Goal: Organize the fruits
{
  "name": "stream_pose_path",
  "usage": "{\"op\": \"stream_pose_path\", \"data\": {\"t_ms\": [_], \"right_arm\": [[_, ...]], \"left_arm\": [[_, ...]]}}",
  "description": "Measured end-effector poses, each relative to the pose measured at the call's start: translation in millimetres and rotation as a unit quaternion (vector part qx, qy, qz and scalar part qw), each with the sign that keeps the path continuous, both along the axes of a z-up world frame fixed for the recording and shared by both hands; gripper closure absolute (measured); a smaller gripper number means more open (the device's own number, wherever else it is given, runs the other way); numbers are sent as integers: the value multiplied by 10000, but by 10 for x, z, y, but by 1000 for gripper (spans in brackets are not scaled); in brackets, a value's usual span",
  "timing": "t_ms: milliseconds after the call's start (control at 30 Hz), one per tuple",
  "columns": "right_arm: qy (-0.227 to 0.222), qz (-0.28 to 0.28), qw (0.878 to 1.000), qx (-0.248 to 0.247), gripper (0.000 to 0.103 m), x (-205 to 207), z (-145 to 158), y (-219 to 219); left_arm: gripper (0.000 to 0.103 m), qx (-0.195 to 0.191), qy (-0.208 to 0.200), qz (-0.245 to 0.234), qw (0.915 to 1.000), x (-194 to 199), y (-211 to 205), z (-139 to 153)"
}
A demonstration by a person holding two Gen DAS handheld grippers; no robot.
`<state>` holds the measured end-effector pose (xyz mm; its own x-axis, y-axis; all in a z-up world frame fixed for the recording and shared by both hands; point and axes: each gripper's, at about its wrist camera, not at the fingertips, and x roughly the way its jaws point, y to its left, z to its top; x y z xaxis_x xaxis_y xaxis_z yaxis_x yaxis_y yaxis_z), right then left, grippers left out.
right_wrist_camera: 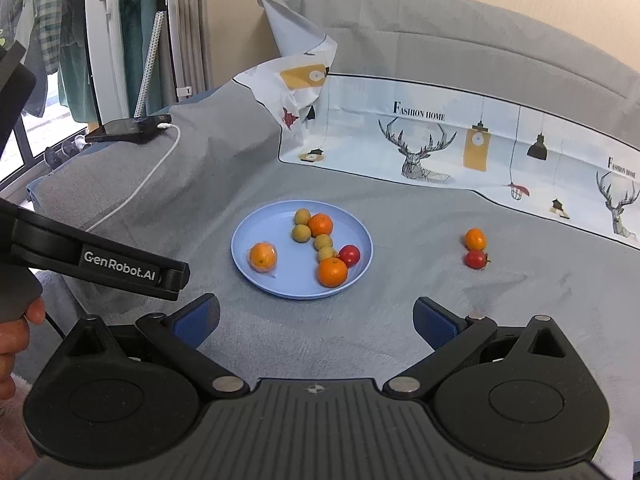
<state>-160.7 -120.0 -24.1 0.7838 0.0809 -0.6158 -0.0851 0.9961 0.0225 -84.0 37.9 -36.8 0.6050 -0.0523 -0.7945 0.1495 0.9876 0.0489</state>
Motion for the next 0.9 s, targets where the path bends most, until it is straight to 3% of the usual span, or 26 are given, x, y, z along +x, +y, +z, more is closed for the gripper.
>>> {"op": "stream_pose_path", "data": {"t_ms": [200, 433, 600, 800, 867, 900], "right_arm": [[137, -197, 9996, 175, 1, 157, -117, -151], [98, -1075, 9939, 225, 1, 542, -391, -733], [84, -1720, 9850, 62, 1, 1071, -766, -1349], [205, -1846, 9826, -10, 1, 1822, -1330, -1910], [283, -1799, 9833, 10, 5, 2030, -1485, -2015], [330, -1753, 9840, 56, 13, 2120, -1562, -2062]], "left_arm": [[0, 104, 157, -11, 9998, 167, -91, -79], [0, 188, 486, -31, 9986, 525, -329, -190], [0, 242, 594, -23, 9979, 875, -604, -202], [0, 262, 792, 53, 9965, 1368, -988, -255], [0, 303, 801, 45, 9963, 1530, -1153, -288], [0, 327, 783, 33, 9964, 1602, -1238, -304]]}}
